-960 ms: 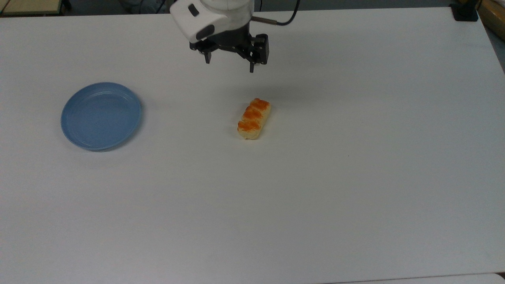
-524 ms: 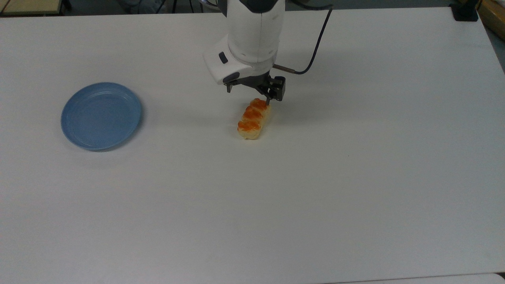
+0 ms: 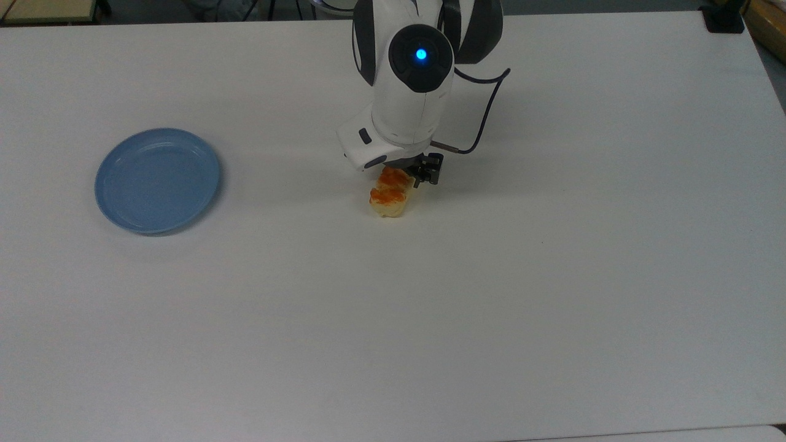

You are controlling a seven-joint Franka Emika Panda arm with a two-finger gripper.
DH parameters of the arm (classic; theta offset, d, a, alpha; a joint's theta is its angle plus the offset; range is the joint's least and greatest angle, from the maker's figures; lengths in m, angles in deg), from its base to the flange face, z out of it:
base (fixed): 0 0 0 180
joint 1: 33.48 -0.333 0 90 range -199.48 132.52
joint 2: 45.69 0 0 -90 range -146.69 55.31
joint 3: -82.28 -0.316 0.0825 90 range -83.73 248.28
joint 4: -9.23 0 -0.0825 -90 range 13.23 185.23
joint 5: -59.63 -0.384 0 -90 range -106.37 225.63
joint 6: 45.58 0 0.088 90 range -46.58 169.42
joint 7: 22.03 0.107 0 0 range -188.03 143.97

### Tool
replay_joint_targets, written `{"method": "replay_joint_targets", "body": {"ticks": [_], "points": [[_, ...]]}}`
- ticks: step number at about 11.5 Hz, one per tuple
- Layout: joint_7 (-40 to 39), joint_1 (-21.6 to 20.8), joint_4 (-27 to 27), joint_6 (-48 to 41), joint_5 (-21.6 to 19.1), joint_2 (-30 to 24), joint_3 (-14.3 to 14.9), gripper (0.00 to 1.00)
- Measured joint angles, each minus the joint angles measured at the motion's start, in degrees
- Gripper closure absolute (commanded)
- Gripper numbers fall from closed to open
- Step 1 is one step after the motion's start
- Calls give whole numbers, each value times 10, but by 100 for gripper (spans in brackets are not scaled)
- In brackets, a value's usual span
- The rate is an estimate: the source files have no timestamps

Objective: Put the bread on a plate
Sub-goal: 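Close the gripper around the bread roll, then lift the bread roll and carry it toward the blue plate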

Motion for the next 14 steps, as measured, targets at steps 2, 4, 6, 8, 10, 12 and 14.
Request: {"method": "replay_joint_targets", "body": {"ticks": [2, 4, 6, 8, 10, 12, 14], "points": [[0, -4, 19, 15, 4, 4, 0, 26], [0, -5, 24, 15, 10, 8, 0, 69], [1, -5, 24, 16, 12, 9, 0, 90], [1, -5, 18, 19, 12, 7, 0, 92], [1, -5, 0, 21, 12, 1, 0, 91], [0, -4, -17, 16, 12, -20, 1, 90], [-18, 2, -39, -39, 12, -47, 8, 90]]}}
